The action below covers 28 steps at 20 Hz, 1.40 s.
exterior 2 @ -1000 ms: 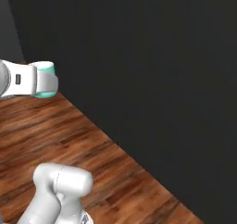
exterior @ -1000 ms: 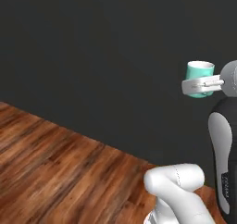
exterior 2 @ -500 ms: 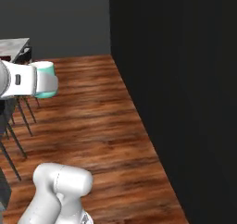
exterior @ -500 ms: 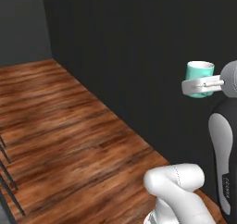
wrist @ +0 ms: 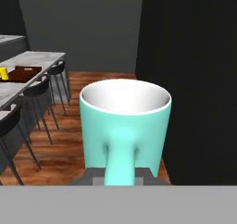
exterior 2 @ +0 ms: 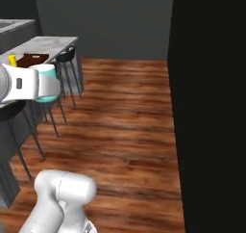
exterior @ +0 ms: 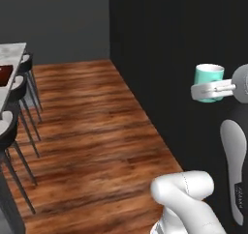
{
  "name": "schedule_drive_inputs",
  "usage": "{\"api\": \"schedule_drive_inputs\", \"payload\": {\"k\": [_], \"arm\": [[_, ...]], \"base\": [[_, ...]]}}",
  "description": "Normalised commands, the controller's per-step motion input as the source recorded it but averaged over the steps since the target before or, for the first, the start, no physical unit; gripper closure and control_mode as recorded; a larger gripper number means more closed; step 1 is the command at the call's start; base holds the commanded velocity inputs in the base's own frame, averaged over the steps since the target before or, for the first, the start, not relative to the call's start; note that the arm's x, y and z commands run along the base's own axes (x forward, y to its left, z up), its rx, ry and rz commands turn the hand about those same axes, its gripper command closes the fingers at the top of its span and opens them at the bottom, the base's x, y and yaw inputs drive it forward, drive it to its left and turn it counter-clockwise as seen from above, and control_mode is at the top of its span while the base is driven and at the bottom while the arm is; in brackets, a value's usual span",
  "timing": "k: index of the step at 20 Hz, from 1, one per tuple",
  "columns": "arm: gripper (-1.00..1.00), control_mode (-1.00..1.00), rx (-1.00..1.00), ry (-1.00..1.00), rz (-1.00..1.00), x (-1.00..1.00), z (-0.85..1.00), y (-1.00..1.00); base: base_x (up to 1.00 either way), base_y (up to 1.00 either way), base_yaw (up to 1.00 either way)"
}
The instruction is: There is a tray on the dining counter. Grab the cup, mug, and pitcher and place them on the tray. The pitcher may be placed next to the tray if it cannot fit the tray.
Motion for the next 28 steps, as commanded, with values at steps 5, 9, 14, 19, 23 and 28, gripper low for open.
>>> {"api": "schedule_drive_inputs", "payload": {"k": [5, 9, 14, 19, 23, 28], "arm": [[1.0, 1.0, 0.0, 0.0, 0.0, 0.0, 0.0, 0.0], [1.0, 1.0, 0.0, 0.0, 0.0, 0.0, 0.0, 0.0], [1.0, 1.0, 0.0, 0.0, 0.0, 0.0, 0.0, 0.0], [1.0, 1.0, 0.0, 0.0, 0.0, 0.0, 0.0, 0.0], [1.0, 1.0, 0.0, 0.0, 0.0, 0.0, 0.0, 0.0], [1.0, 1.0, 0.0, 0.0, 0.0, 0.0, 0.0, 0.0]], "base": [[0.97, -0.71, 0.38], [1.0, -0.17, 0.28], [1.0, 0.01, 0.21], [1.0, 0.02, 0.13], [1.0, 0.0, 0.15], [1.0, 0.0, 0.15]]}}
